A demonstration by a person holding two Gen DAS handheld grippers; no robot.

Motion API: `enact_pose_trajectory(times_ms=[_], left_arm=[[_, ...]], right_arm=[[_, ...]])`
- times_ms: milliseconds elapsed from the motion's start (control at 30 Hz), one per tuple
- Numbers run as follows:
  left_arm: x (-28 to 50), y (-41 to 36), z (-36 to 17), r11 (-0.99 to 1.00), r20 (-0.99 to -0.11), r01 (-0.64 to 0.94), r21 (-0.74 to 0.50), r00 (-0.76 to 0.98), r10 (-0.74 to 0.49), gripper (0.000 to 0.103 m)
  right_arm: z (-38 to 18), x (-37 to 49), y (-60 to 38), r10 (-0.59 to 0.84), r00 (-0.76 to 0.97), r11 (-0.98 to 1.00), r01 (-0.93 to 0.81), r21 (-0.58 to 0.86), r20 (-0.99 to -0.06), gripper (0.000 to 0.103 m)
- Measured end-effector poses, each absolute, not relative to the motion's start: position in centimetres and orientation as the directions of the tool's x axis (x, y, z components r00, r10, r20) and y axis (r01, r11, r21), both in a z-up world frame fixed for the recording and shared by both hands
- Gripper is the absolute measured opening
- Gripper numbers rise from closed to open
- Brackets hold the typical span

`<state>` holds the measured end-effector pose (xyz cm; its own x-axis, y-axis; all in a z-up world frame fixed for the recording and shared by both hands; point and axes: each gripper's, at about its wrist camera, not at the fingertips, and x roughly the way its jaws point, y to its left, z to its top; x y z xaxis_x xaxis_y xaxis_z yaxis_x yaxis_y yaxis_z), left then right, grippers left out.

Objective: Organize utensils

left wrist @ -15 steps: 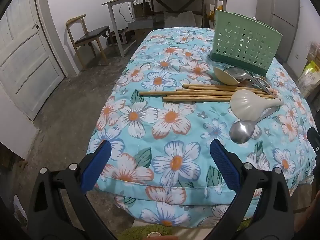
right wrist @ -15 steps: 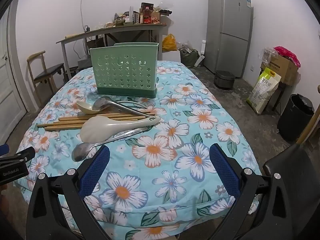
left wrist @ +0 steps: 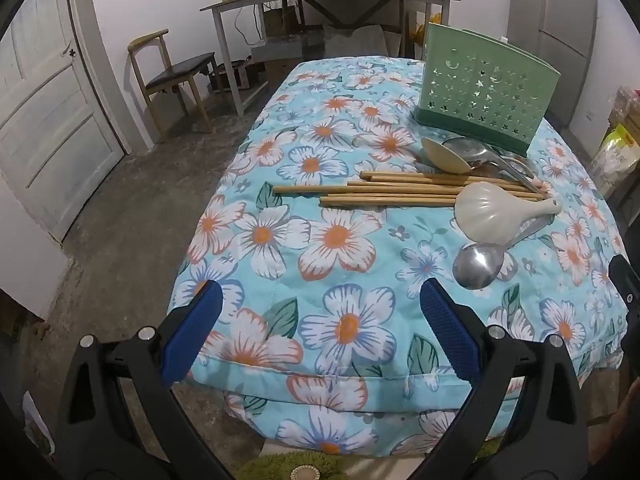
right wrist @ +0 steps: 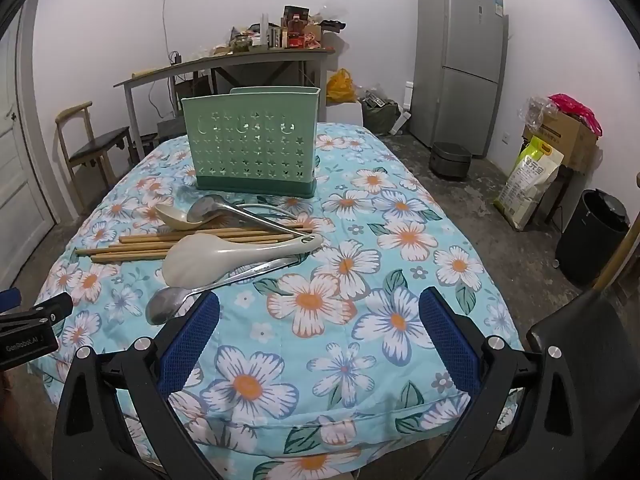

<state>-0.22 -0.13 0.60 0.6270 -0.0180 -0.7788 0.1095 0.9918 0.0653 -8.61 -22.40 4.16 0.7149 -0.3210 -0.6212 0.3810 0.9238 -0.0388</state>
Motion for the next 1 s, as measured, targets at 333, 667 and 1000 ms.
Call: enact_pose_trajectory(times_ms=[333,667,1000], left_arm=[[0.02,-0.08,0.36,0.992,-0.776,0.112,0.065,0.631,-0.020,0.096],[-0.06,-0.07,0.42,0.992,-0.773,0.111,0.066,0.634,-0.019,0.096],[-0.23,-0.07,0.49,0.992,-0.771,0.111,0.066,0.637,-0.020,0.096]], right_arm=[[4.23,-8.64,-22.34,-0.321,0.715,0.924,0.382,-0.039,-0.621,0.097],[4.34,-8.77,-22.31,-0.322,0.716,0.924,0.381,-0.040,-0.620,0.097],[4.07,-9.13,-22.85,-0.322,0.718,0.924,0.381,-0.039,-0.618,0.097]])
